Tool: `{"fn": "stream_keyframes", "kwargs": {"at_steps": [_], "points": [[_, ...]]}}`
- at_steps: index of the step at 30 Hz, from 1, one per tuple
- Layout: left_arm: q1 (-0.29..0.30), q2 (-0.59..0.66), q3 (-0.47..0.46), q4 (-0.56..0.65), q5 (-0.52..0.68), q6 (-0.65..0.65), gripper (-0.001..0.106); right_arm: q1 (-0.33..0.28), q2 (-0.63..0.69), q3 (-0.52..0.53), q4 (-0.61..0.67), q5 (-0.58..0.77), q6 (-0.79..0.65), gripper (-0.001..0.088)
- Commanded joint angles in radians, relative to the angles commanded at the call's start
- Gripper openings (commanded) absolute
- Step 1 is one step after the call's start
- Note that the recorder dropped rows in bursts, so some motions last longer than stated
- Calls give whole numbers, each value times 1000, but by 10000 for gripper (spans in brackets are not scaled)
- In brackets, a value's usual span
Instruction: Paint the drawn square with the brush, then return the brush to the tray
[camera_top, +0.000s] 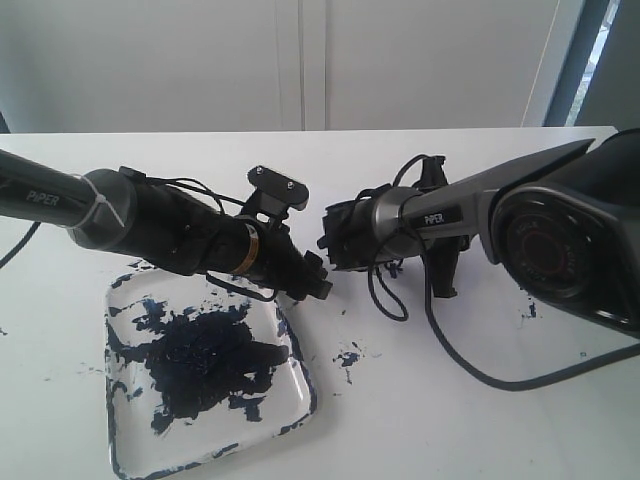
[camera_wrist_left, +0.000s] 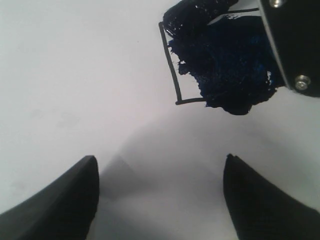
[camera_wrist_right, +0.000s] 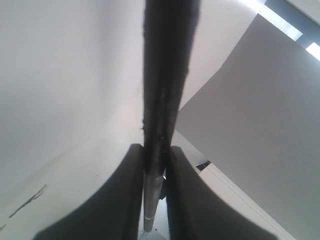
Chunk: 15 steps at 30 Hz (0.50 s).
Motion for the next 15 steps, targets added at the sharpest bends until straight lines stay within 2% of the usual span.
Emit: {"fn": "stream_keyframes", "kwargs": {"at_steps": [15], "points": [[0, 0, 0, 0, 0, 0, 722, 0, 0, 4, 80, 0, -32, 0]]}}
